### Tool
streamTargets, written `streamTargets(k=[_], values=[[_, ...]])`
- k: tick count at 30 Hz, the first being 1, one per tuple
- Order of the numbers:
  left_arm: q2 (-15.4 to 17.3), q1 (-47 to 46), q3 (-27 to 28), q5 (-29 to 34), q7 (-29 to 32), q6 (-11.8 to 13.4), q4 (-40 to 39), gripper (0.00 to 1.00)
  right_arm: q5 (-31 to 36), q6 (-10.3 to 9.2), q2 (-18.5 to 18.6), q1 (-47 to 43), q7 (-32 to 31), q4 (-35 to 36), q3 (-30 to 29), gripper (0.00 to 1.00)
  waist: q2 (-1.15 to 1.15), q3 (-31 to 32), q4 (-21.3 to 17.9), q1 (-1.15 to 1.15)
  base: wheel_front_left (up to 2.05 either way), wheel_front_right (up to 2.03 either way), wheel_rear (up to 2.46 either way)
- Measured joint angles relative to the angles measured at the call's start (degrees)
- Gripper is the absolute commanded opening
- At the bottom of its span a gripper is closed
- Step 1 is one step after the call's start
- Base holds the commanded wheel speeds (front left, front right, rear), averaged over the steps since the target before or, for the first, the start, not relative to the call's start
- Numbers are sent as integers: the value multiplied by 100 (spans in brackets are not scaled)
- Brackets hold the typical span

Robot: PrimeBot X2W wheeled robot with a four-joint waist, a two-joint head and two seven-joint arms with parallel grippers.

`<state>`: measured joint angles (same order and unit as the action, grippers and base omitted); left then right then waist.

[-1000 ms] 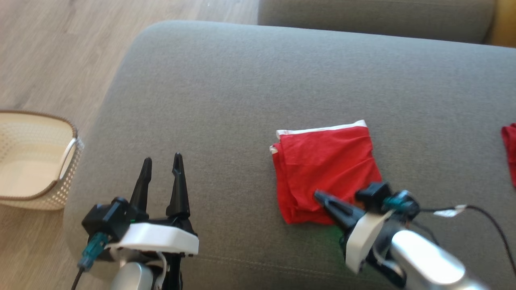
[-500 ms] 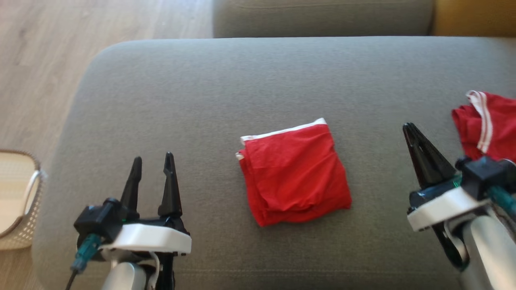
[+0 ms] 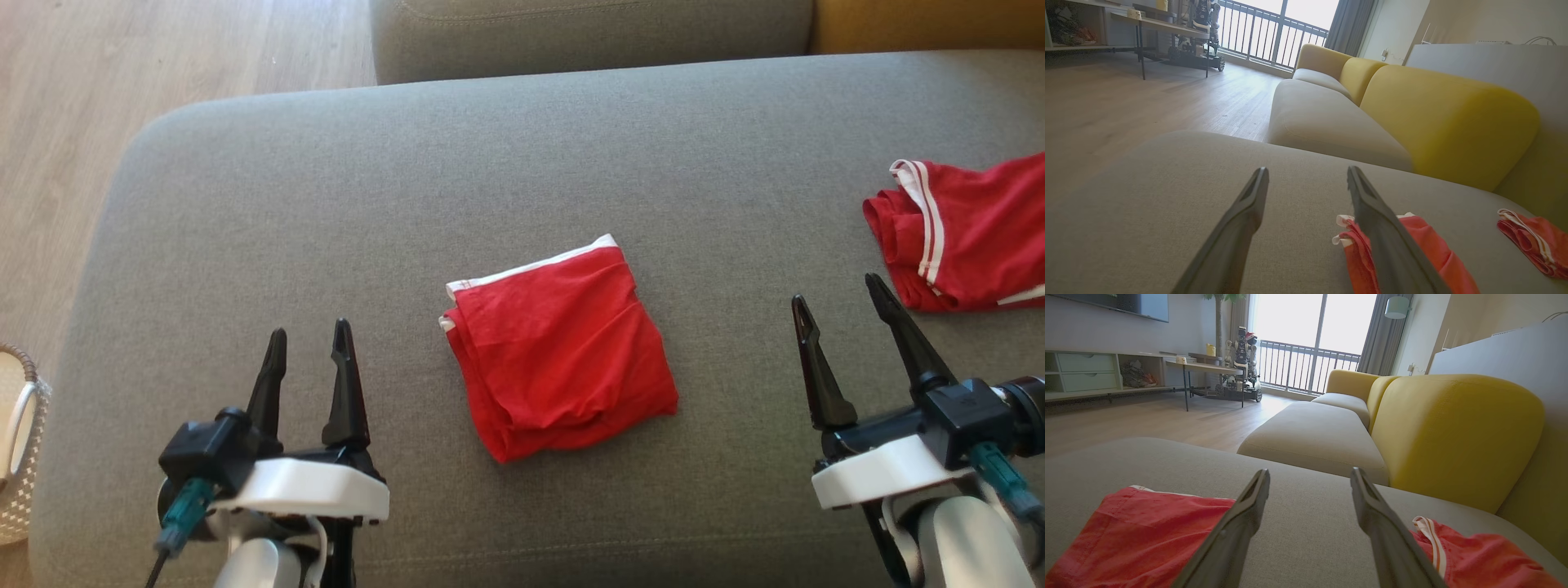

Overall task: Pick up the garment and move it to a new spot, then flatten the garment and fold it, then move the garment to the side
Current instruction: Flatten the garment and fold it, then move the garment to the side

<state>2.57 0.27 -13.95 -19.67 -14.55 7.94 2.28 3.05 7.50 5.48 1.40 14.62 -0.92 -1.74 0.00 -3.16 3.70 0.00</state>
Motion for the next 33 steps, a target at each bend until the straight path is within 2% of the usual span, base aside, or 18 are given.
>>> streamTargets(k=[14, 18, 21, 27, 31, 33], values=[[1, 58, -71, -58, 0, 13, -29, 100, -69, 0, -174, -36, 0, -56, -178, 100, 0, -19, 128, 0, 0, 0, 0], [1, 49, -101, -59, 0, 16, -90, 100, -270, 0, -164, 38, 0, -367, -119, 100, 0, -171, 212, 0, 0, 0, 0], [1, -26, -152, -59, 0, 20, -92, 100, -670, 0, -127, 283, -19, -844, 7, 100, 0, -315, 272, 0, 0, 0, 0], [0, -294, -207, -59, 0, 12, -101, 100, -1675, 0, 235, 1120, -466, -1637, 481, 100, 0, -612, 448, 0, 0, 0, 0], [-1, -355, -237, -60, 0, 13, -99, 100, -2620, 0, 290, 1480, -767, -2075, 821, 100, 0, -766, 607, 0, 0, 0, 0], [-1, -393, -256, -65, 0, 13, -94, 100, -2840, 0, 381, 1588, -855, -2265, 1029, 100, 0, -826, 697, 0, 0, 0, 0]])
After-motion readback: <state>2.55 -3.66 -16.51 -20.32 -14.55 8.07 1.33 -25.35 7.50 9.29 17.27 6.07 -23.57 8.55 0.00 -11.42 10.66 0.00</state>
